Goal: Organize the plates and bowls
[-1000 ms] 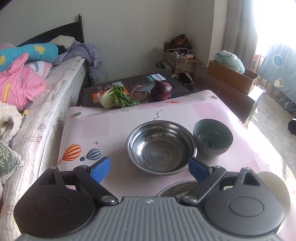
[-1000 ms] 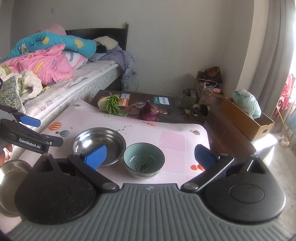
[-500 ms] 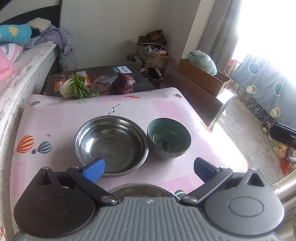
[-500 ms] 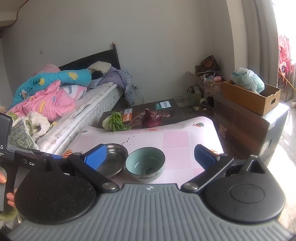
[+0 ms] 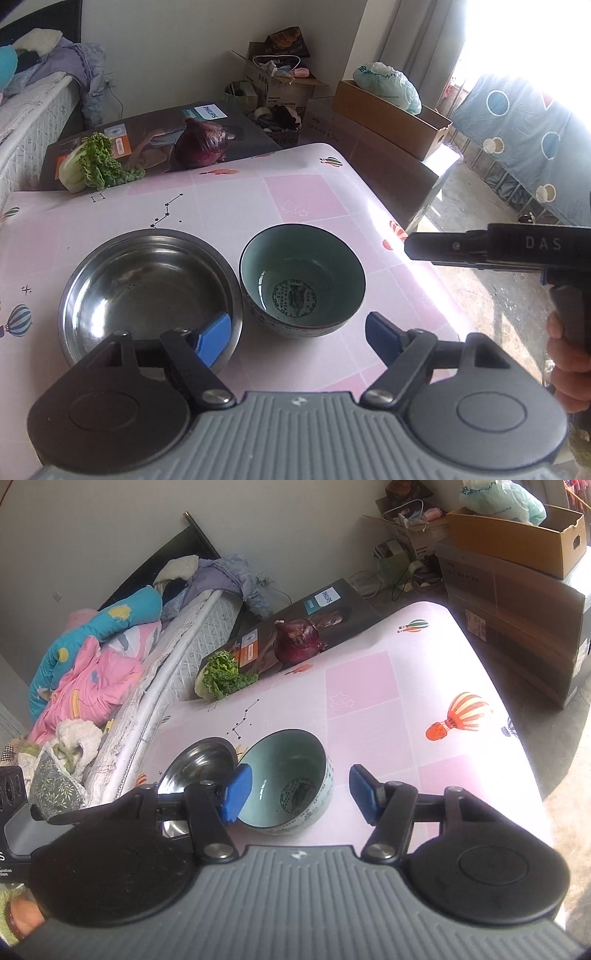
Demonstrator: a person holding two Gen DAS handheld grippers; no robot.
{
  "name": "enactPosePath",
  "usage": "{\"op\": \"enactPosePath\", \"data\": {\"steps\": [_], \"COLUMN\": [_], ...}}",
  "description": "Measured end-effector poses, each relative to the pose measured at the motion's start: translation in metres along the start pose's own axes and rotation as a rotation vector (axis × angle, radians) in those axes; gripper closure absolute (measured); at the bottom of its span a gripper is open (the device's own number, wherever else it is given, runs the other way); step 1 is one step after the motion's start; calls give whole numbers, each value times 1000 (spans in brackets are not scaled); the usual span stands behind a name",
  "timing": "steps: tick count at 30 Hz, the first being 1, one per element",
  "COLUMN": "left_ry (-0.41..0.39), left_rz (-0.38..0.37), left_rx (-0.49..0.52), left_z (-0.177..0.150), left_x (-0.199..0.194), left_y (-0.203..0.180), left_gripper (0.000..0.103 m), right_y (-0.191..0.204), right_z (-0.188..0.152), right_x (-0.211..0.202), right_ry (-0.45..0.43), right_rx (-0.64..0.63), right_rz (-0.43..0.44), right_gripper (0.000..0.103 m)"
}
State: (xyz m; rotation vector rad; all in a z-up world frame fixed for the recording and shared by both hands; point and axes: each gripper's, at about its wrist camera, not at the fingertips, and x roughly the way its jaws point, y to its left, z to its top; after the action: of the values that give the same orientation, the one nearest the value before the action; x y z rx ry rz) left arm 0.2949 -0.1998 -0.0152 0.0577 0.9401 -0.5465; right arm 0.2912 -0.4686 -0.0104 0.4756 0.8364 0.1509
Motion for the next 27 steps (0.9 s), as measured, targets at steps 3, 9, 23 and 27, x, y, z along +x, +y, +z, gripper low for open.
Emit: {"op": "enactPosePath", "data": {"steps": [3,9,23,27], "left_ry": [35,87,95,98], "left_rz": [16,48,109,87], "left_rx": [-18,-61,-73,-58], "left_z": [6,10,14,13], "left_x": [16,34,43,43], "left_y": [2,7,0,-6], "left_gripper": [47,72,74,74], "right_y": [-7,-14,-14,-15], "right_z": [8,20,19,13], "right_x": [31,83,110,97], "right_ry": [40,117,185,192], "right_rx": [2,5,-13,-35], "right_rz": [-10,-15,11,-25], "right_gripper": [58,70,91,90]}}
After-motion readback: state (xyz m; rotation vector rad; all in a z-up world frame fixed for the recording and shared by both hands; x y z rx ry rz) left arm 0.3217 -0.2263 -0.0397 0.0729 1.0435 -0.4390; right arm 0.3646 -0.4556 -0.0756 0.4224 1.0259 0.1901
